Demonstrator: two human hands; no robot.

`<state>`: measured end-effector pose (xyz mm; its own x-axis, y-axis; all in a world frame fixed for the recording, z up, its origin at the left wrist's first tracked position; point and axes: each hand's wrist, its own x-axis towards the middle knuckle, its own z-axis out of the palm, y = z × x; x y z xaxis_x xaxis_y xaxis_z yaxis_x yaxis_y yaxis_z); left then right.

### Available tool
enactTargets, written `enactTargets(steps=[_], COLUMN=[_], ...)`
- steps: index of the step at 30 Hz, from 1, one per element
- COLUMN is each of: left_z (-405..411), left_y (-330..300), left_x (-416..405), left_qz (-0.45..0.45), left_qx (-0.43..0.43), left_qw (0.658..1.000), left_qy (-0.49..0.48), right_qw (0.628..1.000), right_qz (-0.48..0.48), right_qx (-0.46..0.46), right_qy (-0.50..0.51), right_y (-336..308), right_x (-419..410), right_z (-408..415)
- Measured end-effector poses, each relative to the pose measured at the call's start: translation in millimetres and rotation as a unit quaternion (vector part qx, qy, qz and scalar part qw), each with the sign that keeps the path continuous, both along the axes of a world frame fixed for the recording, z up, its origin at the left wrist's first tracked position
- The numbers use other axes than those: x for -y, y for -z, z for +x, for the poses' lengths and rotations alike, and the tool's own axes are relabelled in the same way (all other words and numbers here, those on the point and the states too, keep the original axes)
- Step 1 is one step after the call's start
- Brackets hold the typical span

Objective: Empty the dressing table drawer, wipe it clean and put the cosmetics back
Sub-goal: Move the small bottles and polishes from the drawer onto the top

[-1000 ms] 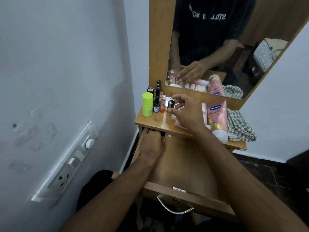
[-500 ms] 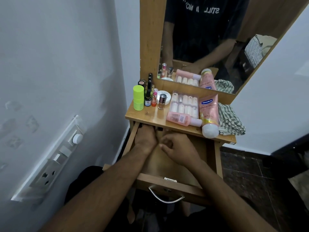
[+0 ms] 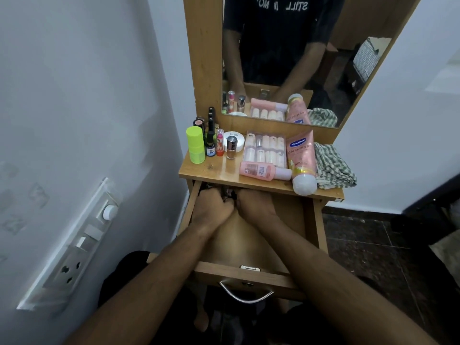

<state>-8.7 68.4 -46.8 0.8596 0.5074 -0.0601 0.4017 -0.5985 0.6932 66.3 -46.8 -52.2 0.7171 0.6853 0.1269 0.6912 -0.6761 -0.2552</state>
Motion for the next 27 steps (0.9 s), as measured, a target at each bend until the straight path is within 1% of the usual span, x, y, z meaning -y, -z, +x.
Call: enactTargets(steps=[2,5,8,10,12,14,17,19,21,23,27], left_z=[-6,-21,-45,-60,-68,-71,-68,-60,-48,-37,-16], left_y=[-3,-14,-23,-27,-35,-49,-74,-86,-90,-91,-87], left_x=[-3,-6,-9,-14,-21,-26,-32,-36,-39,-38,-33], left_qz=[-0.008,0.02,0.018,0.001,-0.016,-0.022,0.011,0.044,0.065,0.066,0.075], left_qx=[-0.01,0.004,0.047,0.088,0.13,0.174,0.236,0.268,0.28,0.285,0.281], left_qw=[1.0,1.0,0.999,0.996,0.991,0.984,0.972,0.962,0.958,0.956,0.956], left_qy=[0.006,0.011,0.017,0.017,0.015,0.015,0.006,0.001,-0.007,-0.022,-0.032], right_qw=[1.0,0.998,0.989,0.982,0.979,0.972,0.947,0.934,0.93,0.93,0.931], right_qz=[-0.021,-0.018,0.055,0.093,0.123,0.178,0.293,0.342,0.36,0.365,0.361], right_qx=[-0.003,-0.061,-0.138,-0.158,-0.149,-0.137,-0.116,-0.091,-0.062,-0.042,-0.03], right_qy=[0.006,0.01,-0.015,-0.047,-0.068,-0.064,-0.06,-0.051,-0.03,-0.006,0.042], right_y=[1,1,-2,-7,-14,-20,-36,-53,-72,-88,-101], right_x=[1,10,21,28,34,37,36,33,27,19,6], right_z=[-1,0,-3,-14,-27,-36,-45,-45,-40,-29,0])
